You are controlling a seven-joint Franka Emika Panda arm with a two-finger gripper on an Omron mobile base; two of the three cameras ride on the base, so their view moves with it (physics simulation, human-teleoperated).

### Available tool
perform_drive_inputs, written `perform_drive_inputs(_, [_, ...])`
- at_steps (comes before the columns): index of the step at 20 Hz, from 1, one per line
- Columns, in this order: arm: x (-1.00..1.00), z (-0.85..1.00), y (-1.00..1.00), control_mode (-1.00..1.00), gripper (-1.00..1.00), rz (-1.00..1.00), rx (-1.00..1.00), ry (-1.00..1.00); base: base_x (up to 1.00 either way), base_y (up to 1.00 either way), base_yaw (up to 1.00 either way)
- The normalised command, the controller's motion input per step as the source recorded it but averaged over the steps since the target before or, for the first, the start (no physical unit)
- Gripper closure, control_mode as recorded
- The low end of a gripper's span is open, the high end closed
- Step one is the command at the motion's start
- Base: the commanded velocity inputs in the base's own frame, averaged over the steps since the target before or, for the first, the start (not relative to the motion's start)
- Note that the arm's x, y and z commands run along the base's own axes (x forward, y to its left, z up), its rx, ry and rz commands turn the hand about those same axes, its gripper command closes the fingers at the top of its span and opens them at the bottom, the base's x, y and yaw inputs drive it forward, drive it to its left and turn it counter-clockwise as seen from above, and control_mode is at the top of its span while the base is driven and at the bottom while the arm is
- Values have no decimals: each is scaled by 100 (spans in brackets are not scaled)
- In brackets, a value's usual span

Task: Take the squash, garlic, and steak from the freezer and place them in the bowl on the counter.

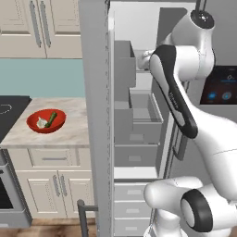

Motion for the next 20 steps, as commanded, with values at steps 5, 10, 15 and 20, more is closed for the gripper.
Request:
perform_drive_inputs(5, [100,-38,0,-100,-100,0,1,-4,0,0,0])
perform_drive_inputs(10, [100,-10,0,-100,-100,-3,5,-5,0,0,0])
perform_drive_inputs(15, [95,4,0,-100,-100,-5,6,0,0,0,0])
perform_drive_inputs(20, [70,0,1,-100,-100,0,2,11,0,0,0])
